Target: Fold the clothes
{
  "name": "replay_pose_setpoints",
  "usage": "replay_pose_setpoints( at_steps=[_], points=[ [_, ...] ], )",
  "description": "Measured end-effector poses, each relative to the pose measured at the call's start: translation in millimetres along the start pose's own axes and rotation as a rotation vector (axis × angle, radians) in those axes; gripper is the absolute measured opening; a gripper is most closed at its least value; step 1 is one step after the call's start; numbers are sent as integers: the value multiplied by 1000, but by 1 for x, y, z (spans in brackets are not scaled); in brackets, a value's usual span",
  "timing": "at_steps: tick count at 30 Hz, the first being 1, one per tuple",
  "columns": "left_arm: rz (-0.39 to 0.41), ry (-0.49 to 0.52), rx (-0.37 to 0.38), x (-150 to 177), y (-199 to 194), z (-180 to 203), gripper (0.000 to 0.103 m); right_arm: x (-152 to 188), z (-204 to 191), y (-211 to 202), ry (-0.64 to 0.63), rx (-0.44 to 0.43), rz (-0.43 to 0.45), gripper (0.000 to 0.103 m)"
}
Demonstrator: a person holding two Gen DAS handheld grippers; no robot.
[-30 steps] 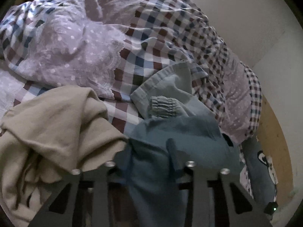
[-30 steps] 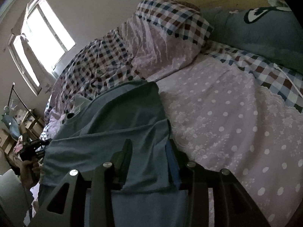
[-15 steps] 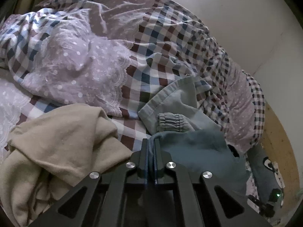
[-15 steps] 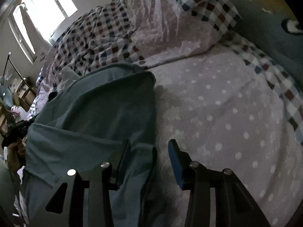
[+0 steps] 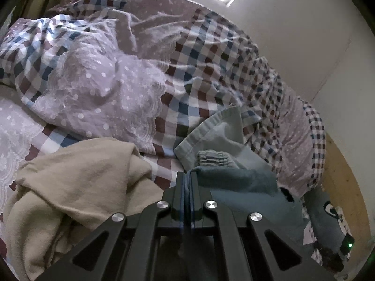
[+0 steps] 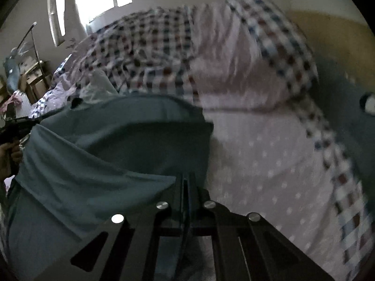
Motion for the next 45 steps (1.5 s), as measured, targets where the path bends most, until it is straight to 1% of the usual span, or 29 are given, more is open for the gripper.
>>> replay_pose_setpoints(
  at_steps=[3, 5, 7, 9, 12, 14, 15, 16, 18, 19, 20, 21, 22, 23, 24, 25, 27, 30, 32, 33, 35, 38, 40, 42, 43, 45],
  points=[
    [30, -10, 2, -2, -5, -2, 2, -14, -4, 1, -35, 27, 13, 0],
    [51, -20, 1, -3, -8, -3, 2, -21, 0, 11, -28, 41, -18, 0],
    [83, -25, -8, -3, -11, -3, 2, -22, 4, 22, -39, 88, -73, 0],
    [112, -32, -13, -2, -16, -4, 2, -20, 9, 33, -47, 112, -105, 0],
    [183, -45, -5, -2, -29, -4, 2, -18, 8, 31, -50, 134, -69, 0],
    [213, -65, 17, -1, -35, -6, 2, -16, 3, 15, -35, 123, 11, 0],
    [222, -72, 11, 0, -35, -8, 2, -13, 2, 9, -26, 115, 35, 0],
    [198, -82, 11, 3, -28, -12, 2, -9, 4, 15, -18, 107, 12, 0],
    [75, -84, -16, 11, -3, -19, 4, 2, 8, 29, -6, 98, -44, 0],
    [11, -81, -37, 16, 10, -23, 5, 9, 13, 40, -11, 113, -98, 0],
    [-20, -80, -49, 18, 14, -25, 10, 13, 16, 46, -14, 119, -118, 1],
    [-14, -83, -49, 17, 9, -26, 19, 15, 17, 49, -11, 116, -125, 1],
    [-1, -88, -43, 14, 2, -27, 25, 14, 17, 48, -6, 118, -118, 1],
    [12, -94, -38, 11, -6, -27, 49, 12, 16, 45, -3, 115, -100, 1],
    [19, -102, -33, 8, -13, -28, 60, 10, 14, 44, -3, 111, -87, 1],
    [21, -113, -28, 3, -20, -30, 67, 8, 13, 42, -3, 107, -77, 1],
    [16, -122, -24, -4, -31, -30, 67, 6, 12, 43, -10, 107, -68, 1],
    [-37, -26, -53, -4, -36, -10, 67, 6, 9, 42, -9, 103, -58, 1],
    [-78, 55, -79, 4, -34, 5, 66, 7, 8, 41, 3, 97, -50, 1],
    [-101, 95, -94, 8, -33, 13, 55, 7, 8, 41, 5, 95, -49, 1],
    [-145, 174, -115, 17, -32, 30, 44, 8, 6, 40, 2, 89, -49, 1],
    [-201, 279, -107, 28, -35, 62, 44, 9, 2, 39, -7, 83, -46, 2],
    [-188, 414, -104, 41, -41, 91, 44, 10, 0, 38, -14, 79, -42, 2],
    [-128, 627, -97, 62, -50, 127, 49, 11, -3, 37, -20, 76, -39, 2],
    [-94, 742, -95, 74, -53, 143, 49, 12, -3, 37, -22, 74, -38, 2],
    [-57, 914, -109, 95, -52, 165, 51, 13, -4, 37, -23, 69, -38, 2]
  ],
)
Point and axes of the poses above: each gripper's, at about its wrist camera, not at the fingertips, and y roughly the way its jaws point, z to its right, x to its underside, the point moved 7 cm from there along y, roughly the way its jaws point, and after that the axes turned 13 degrees about -x, right-handed, at the moved point
